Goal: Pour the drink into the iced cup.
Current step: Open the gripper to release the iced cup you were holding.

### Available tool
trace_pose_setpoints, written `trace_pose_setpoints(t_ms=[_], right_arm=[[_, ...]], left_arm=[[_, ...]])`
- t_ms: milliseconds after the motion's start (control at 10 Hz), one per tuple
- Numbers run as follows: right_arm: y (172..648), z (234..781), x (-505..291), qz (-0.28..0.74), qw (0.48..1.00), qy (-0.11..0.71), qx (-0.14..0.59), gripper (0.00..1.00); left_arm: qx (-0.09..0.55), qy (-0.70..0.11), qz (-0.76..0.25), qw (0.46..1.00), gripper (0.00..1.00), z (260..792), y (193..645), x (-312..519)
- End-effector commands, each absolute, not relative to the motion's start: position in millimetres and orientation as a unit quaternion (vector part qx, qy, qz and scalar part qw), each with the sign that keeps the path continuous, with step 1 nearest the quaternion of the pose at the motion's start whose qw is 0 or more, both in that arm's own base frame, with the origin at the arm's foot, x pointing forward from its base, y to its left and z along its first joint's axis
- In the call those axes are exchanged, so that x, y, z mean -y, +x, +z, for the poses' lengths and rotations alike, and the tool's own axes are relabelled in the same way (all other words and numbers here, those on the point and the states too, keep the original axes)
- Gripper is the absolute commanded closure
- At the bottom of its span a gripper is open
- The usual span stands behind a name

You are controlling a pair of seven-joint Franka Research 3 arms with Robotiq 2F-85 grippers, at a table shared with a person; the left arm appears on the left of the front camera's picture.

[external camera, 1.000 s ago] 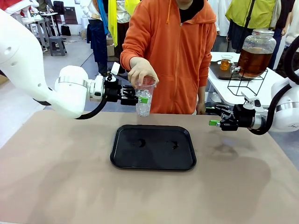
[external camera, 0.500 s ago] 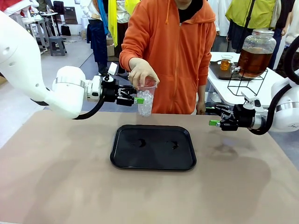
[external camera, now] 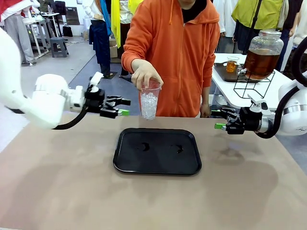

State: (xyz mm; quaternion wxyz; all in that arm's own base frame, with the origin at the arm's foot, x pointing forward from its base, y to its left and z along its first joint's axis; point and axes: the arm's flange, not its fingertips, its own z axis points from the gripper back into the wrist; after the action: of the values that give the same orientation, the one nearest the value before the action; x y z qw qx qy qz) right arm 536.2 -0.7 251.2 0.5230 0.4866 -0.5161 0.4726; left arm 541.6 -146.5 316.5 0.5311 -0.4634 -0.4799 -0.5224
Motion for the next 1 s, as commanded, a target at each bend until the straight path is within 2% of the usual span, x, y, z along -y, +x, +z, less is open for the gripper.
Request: trace_pose_setpoints(t_ms=[0,500,900], right_arm=[[537.0,253.8,-0.8,0.472,0.521,0.486,0.519,0.0],[537.0,253.8,-0.8,0.472,0.521,0.486,0.519,0.0],[537.0,253.8,-0.8,0.472,0.521,0.486,0.519,0.0]], left_arm=[[0.504,-0.464,-0.525,0.506,0.0,309.8,512.2,115.5],[0.512,-0.455,-0.49,0.54,0.0,280.3,469.4,66.9],[0.506,-0.459,-0.491,0.541,0.0,275.6,477.8,70.7]])
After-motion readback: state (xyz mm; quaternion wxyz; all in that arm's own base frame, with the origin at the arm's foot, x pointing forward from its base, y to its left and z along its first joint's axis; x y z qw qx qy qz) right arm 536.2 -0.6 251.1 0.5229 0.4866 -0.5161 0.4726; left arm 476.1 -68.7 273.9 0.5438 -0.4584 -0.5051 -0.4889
